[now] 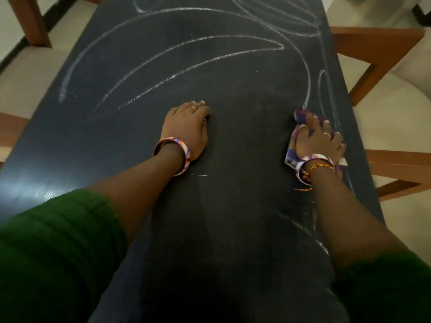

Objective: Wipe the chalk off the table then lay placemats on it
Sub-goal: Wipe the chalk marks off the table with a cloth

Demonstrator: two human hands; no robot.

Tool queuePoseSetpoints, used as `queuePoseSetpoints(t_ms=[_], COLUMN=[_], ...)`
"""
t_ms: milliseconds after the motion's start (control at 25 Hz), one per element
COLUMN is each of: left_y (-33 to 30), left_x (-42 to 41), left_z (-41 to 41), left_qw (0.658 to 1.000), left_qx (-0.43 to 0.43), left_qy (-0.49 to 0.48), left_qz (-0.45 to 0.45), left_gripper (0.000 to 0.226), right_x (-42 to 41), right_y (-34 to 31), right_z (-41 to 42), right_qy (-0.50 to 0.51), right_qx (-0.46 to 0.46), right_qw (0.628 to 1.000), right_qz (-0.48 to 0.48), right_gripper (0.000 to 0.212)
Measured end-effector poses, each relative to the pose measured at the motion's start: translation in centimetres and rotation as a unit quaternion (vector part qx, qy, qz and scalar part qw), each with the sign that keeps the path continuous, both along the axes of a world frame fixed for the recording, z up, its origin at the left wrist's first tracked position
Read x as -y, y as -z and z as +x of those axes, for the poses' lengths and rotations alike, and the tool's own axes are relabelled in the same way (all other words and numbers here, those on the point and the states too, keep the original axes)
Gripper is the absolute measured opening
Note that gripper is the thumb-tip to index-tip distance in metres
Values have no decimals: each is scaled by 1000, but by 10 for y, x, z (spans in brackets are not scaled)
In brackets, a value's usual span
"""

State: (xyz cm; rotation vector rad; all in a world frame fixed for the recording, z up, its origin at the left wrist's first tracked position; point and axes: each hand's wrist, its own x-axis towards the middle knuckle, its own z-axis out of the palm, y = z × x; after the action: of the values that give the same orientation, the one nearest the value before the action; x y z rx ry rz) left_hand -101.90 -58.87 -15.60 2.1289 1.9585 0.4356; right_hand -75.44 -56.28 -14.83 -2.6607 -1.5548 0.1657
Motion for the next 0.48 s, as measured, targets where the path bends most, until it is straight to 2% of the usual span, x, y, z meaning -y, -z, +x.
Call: queuePoseSetpoints(t_ms=[40,80,200,280,360,400,480], left_y=[0,0,-1,-1,-1,-1,1], left_x=[0,0,0,1,2,2,0], left_z=[1,2,2,1,1,2,1], left_qw=[1000,1000,1000,1000,1000,1000,1000], left_qx=[-2,-3,-6,-9,-4,-3,-2], left_qy=[0,-1,-5,-2,7,6,-1], left_qz=[1,3,-1,-8,-14,-14,-3], left_gripper=[38,38,38,39,39,39,39], right_x=[2,3,13,12,-7,-15,-24], right_y=[-2,-2,10,14,10,6,-2], right_z=[-5,-24,-101,-108,-64,-35,5], right_qy=[28,10,-190,-282,-264,-220,-101], right_qx=[-7,-10,-25,-15,27,37,0], right_qw=[1000,1000,981,959,964,975,995], right_qz=[3,13,30,31,30,19,0], right_gripper=[50,51,52,50,48,46,46])
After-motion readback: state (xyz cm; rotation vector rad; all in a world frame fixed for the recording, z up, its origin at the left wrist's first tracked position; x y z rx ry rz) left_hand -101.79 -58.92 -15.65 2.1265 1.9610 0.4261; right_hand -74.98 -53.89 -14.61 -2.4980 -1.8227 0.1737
